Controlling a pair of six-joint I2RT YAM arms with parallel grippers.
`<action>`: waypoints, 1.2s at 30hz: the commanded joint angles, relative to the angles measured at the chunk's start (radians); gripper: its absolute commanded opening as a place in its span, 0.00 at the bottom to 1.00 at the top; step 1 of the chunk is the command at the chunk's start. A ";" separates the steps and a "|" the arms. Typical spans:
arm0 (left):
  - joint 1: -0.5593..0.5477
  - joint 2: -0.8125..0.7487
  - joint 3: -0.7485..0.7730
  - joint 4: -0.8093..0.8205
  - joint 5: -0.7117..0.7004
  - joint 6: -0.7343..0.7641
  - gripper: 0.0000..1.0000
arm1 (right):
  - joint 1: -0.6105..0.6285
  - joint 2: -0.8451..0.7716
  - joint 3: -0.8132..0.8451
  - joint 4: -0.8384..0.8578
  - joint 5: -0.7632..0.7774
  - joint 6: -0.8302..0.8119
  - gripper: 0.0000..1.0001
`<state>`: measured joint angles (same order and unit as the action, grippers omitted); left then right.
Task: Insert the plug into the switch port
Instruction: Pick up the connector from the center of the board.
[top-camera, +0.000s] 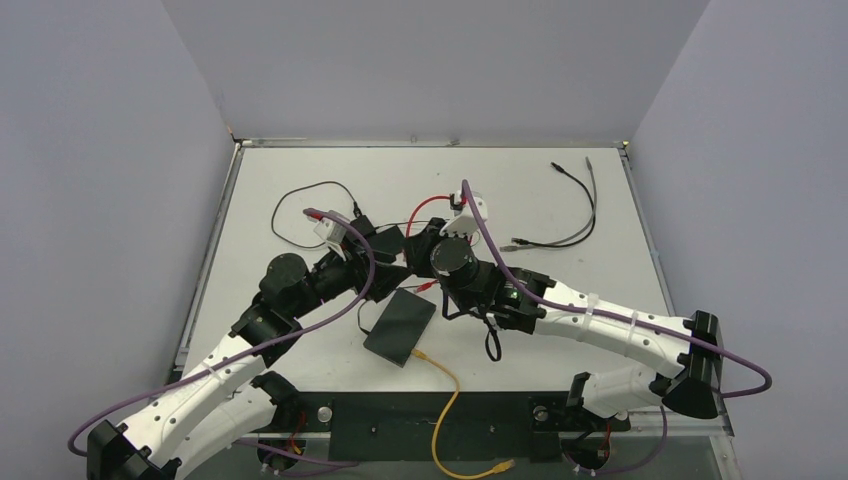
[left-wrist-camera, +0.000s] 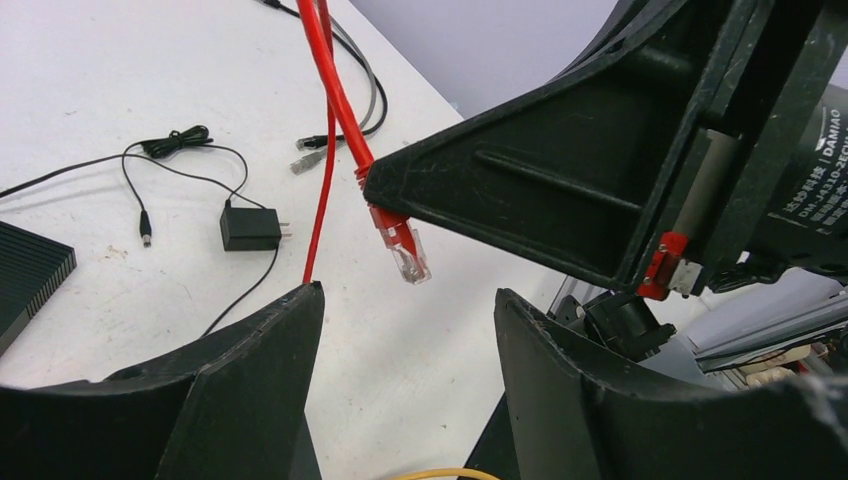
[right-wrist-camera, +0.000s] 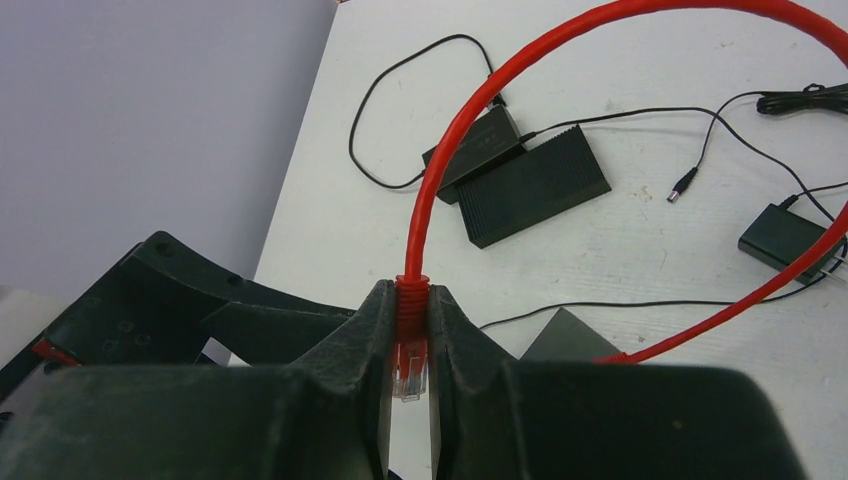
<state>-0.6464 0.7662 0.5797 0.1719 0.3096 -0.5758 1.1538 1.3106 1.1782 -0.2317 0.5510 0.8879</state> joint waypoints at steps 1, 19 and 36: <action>-0.004 -0.001 0.014 0.078 -0.012 0.019 0.59 | 0.014 0.009 0.052 0.049 0.026 0.011 0.00; -0.004 0.019 0.009 0.097 -0.031 0.032 0.43 | 0.029 0.010 0.060 0.047 0.021 0.011 0.00; -0.004 -0.006 0.006 0.088 -0.069 0.072 0.38 | 0.038 0.009 0.057 0.020 -0.003 0.023 0.00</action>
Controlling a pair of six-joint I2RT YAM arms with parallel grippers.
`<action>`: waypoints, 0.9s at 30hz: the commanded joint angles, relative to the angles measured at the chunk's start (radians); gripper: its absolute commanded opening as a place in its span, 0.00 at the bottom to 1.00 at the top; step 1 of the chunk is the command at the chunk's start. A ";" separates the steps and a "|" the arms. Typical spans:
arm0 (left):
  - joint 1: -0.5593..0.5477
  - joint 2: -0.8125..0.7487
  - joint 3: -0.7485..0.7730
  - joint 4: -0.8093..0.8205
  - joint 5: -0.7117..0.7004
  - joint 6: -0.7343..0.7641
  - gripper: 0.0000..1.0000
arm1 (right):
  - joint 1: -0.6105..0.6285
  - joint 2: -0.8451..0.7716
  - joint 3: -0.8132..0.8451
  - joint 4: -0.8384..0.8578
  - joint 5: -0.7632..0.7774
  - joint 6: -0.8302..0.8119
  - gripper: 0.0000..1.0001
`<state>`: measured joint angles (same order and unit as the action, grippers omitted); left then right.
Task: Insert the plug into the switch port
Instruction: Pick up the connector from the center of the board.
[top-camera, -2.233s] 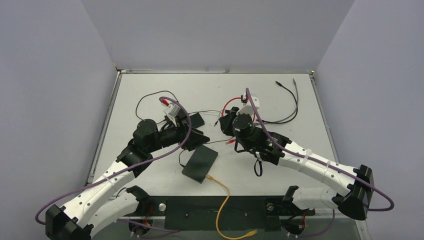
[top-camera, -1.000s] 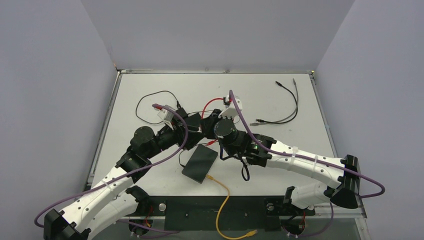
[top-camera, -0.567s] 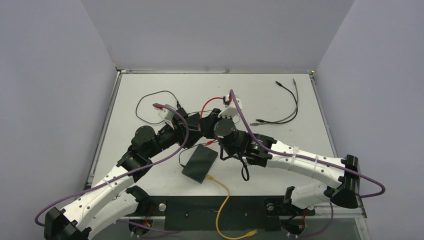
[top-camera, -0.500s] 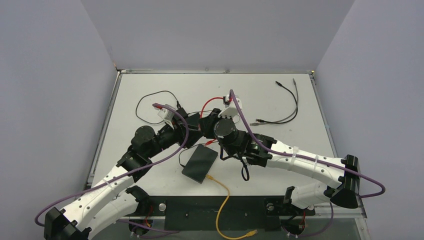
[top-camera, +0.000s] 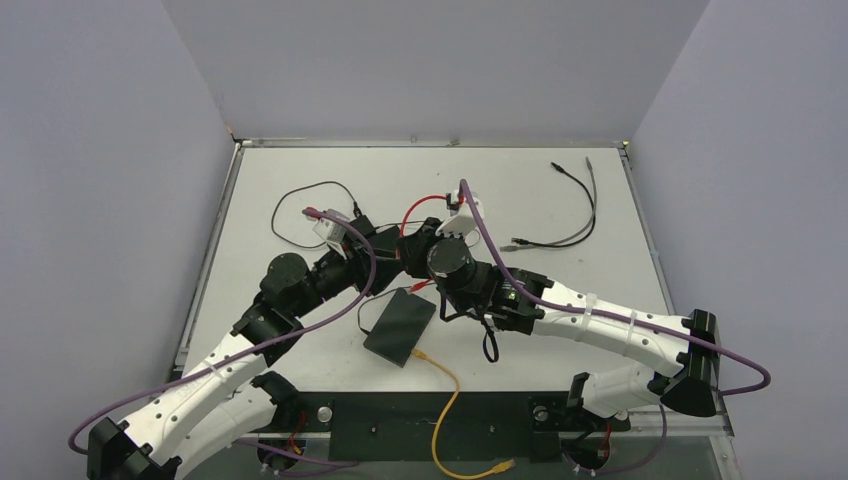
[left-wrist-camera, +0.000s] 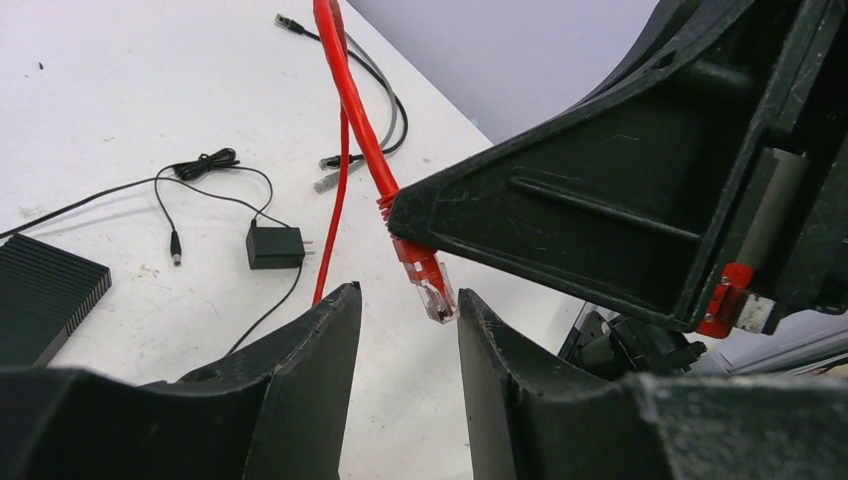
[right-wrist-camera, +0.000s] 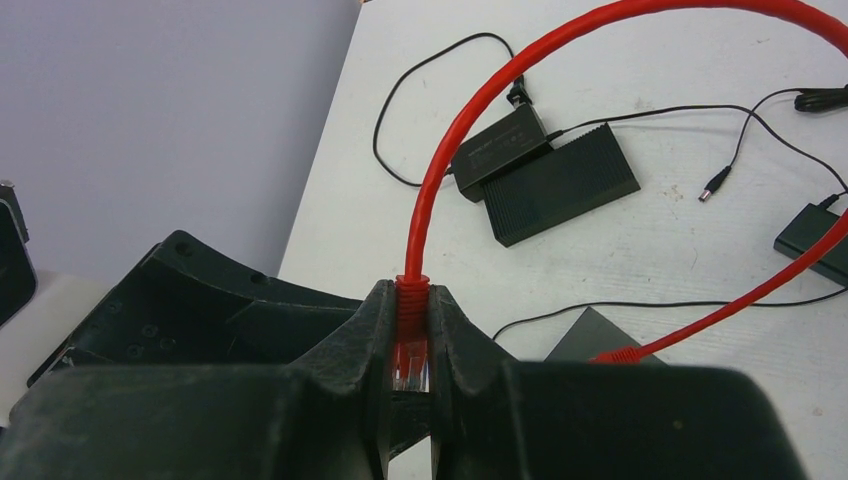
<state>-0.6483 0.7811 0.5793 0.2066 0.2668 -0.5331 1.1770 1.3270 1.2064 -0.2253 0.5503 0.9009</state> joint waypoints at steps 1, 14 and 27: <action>-0.002 -0.022 0.007 0.052 -0.029 0.029 0.38 | 0.015 -0.007 0.030 0.011 -0.002 0.010 0.00; -0.002 -0.028 0.019 0.039 -0.043 0.044 0.35 | 0.025 -0.003 0.041 -0.010 -0.001 0.010 0.00; -0.001 -0.019 0.036 0.028 -0.043 0.055 0.07 | 0.030 -0.015 0.009 0.003 -0.039 0.010 0.00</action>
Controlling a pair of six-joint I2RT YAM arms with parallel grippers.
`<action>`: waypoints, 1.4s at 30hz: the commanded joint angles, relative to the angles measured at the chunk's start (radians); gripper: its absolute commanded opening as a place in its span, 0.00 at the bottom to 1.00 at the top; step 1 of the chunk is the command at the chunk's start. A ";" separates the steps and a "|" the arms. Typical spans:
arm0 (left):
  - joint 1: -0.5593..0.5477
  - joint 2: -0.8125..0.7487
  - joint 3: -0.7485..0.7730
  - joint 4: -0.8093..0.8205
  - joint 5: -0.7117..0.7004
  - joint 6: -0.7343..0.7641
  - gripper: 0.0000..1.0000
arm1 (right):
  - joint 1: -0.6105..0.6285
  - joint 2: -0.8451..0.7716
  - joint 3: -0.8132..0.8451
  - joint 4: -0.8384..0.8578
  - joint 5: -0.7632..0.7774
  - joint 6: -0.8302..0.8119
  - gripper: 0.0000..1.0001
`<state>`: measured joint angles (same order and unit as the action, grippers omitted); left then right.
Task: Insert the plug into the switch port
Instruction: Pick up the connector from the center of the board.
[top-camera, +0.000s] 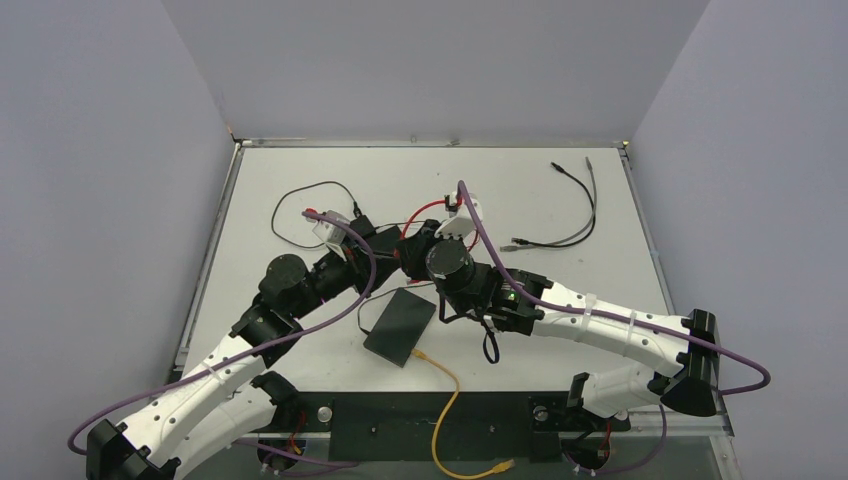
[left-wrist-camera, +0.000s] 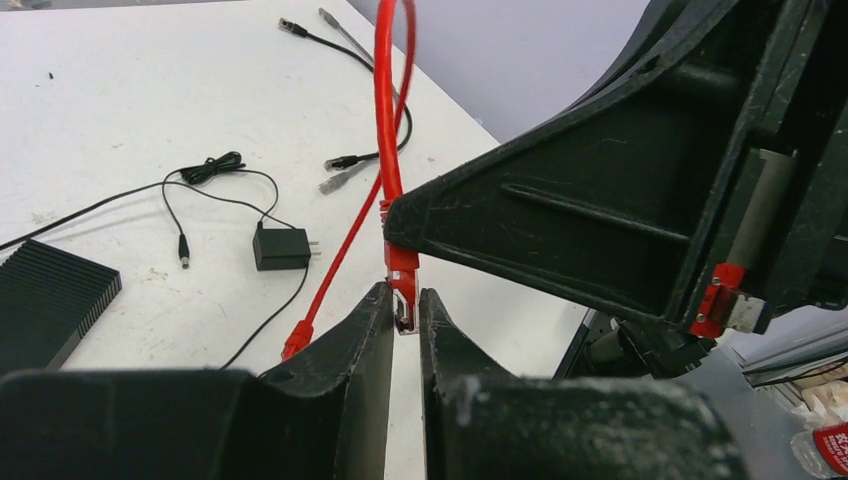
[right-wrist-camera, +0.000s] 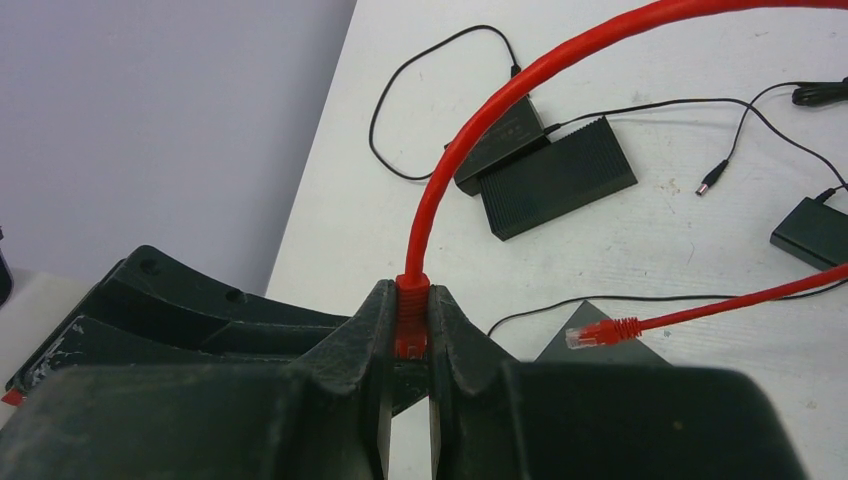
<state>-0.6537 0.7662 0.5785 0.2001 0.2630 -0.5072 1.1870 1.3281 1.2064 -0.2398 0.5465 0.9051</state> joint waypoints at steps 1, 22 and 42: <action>0.004 -0.004 0.038 0.030 -0.043 0.029 0.01 | 0.020 -0.021 0.007 0.018 -0.038 0.006 0.00; 0.005 0.047 0.100 -0.174 0.100 -0.032 0.00 | 0.010 -0.292 -0.159 -0.108 -0.286 -0.509 0.46; 0.006 0.107 0.211 -0.581 0.500 -0.028 0.00 | 0.205 -0.465 -0.375 -0.084 -0.479 -1.390 0.55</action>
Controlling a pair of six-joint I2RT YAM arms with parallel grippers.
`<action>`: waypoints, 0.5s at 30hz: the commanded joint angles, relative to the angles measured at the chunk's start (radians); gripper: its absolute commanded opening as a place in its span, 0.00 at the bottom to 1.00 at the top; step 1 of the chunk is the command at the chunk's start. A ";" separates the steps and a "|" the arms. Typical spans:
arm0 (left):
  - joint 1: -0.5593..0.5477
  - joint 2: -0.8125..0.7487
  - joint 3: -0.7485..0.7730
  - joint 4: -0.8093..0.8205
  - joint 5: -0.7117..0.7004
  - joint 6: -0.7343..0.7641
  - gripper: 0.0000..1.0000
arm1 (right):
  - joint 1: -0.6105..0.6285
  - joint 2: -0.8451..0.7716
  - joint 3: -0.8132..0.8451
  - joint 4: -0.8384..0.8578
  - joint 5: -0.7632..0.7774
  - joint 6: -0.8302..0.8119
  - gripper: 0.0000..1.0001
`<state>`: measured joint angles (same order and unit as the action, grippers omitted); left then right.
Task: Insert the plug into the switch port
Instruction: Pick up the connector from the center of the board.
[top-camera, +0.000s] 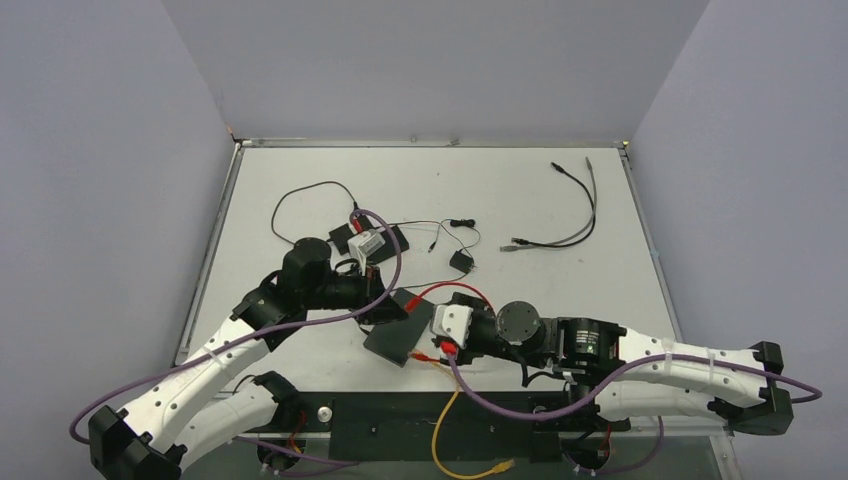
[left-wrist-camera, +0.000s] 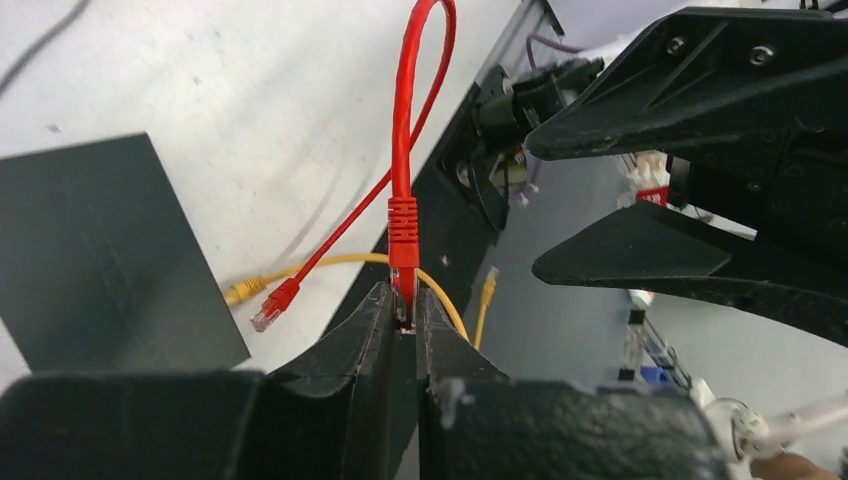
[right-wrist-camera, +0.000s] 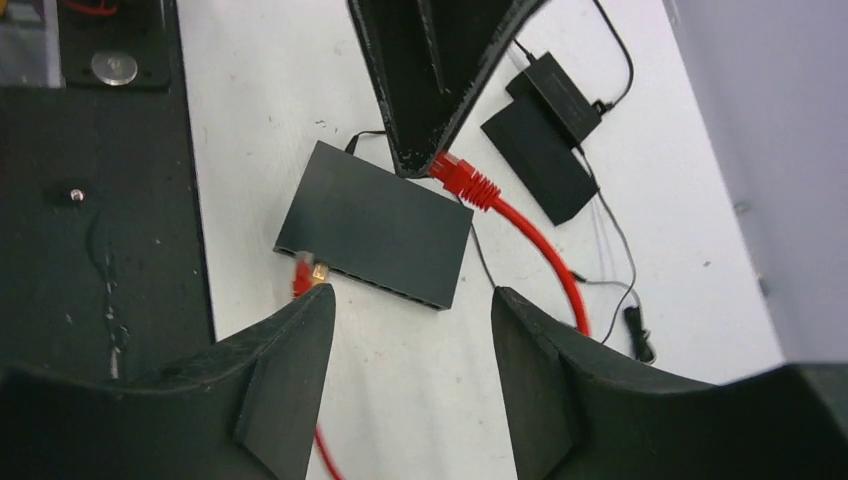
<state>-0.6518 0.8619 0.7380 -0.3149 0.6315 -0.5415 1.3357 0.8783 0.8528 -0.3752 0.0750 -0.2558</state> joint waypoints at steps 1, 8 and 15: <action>0.004 0.013 0.052 -0.076 0.143 0.008 0.00 | 0.081 -0.012 -0.026 0.053 0.002 -0.285 0.55; 0.004 0.021 0.029 -0.143 0.259 0.032 0.00 | 0.112 0.016 0.002 -0.009 -0.045 -0.446 0.55; 0.003 0.031 -0.007 -0.125 0.363 0.039 0.00 | 0.119 0.052 0.007 0.041 -0.140 -0.526 0.51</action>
<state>-0.6514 0.8883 0.7345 -0.4519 0.8852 -0.5293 1.4422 0.9070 0.8299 -0.3828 0.0013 -0.7082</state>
